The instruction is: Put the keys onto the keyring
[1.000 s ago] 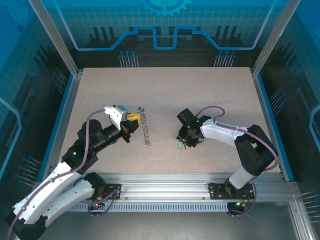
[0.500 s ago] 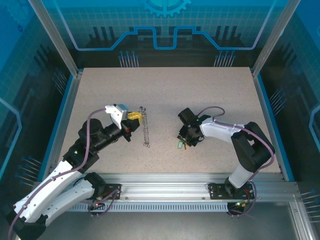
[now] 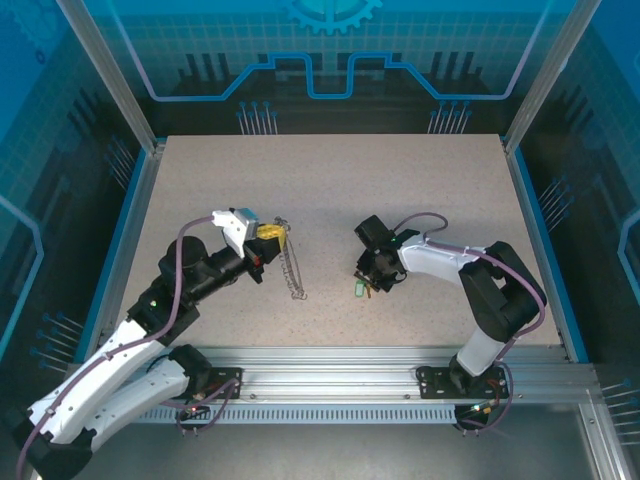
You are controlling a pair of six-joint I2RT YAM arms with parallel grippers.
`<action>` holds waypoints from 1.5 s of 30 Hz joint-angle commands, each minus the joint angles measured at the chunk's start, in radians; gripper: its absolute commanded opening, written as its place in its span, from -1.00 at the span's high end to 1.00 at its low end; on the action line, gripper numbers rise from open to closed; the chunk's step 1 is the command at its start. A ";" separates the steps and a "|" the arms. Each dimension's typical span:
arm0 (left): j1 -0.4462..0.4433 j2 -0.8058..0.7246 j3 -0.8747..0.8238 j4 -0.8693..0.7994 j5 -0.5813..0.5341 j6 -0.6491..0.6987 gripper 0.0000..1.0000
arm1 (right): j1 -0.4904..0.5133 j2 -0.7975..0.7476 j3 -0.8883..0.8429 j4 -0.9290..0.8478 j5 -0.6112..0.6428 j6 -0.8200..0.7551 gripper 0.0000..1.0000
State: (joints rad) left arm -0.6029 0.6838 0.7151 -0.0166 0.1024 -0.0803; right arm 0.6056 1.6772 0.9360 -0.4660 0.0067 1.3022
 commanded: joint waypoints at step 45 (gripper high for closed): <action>0.006 0.227 0.140 0.115 0.192 0.022 1.00 | -0.289 -0.571 -0.016 0.566 -0.765 -0.759 1.00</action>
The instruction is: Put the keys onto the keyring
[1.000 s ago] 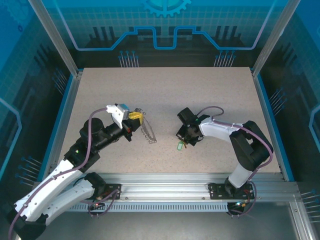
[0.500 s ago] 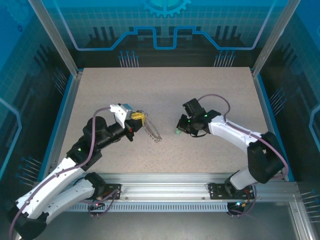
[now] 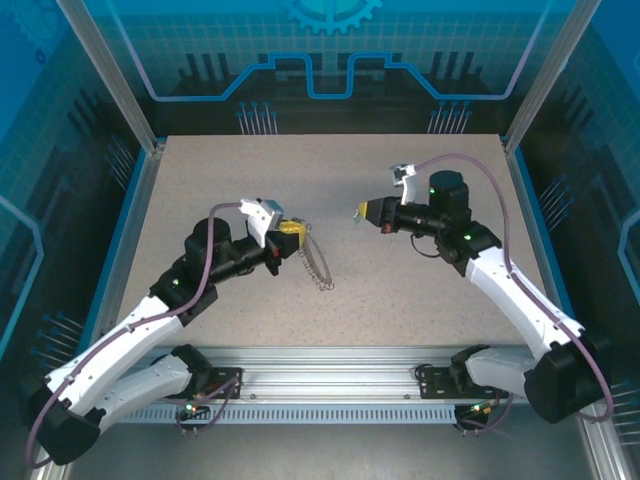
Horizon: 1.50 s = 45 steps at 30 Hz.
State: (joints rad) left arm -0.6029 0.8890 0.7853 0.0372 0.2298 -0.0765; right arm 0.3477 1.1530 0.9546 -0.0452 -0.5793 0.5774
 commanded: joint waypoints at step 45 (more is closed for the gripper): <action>-0.091 0.246 0.296 -0.015 0.129 0.141 1.00 | 0.126 -0.128 -0.008 0.207 -0.100 -0.021 1.00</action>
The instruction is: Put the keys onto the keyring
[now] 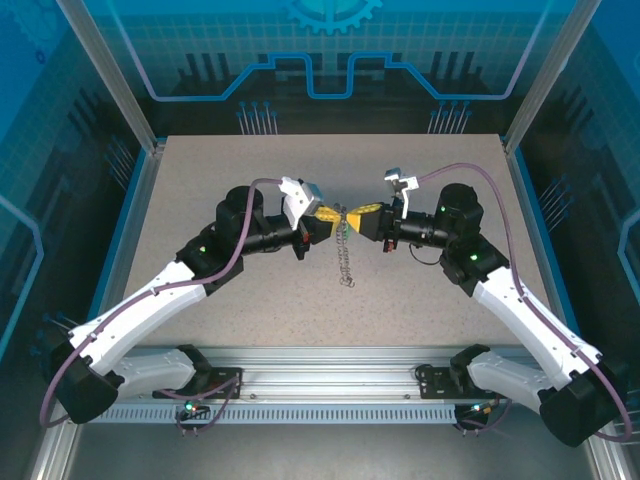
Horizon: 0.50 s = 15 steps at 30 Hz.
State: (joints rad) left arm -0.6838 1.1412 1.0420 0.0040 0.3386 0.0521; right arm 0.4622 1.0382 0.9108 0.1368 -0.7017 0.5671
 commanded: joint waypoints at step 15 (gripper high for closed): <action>-0.020 -0.003 0.045 0.022 0.020 0.014 1.00 | 0.011 0.005 0.043 0.049 0.039 0.008 1.00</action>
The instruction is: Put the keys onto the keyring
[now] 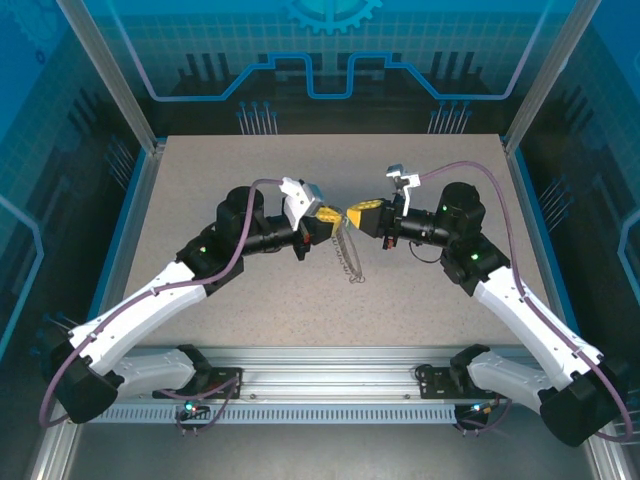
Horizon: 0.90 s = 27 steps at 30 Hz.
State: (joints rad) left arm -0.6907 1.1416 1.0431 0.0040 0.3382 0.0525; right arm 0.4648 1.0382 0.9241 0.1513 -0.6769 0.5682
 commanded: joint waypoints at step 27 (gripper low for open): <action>-0.015 0.008 0.049 0.039 0.002 0.014 1.00 | 0.022 0.004 -0.002 0.011 -0.012 -0.014 1.00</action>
State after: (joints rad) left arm -0.6941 1.1477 1.0431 0.0040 0.3378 0.0525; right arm 0.4667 1.0477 0.9245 0.1680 -0.6807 0.5739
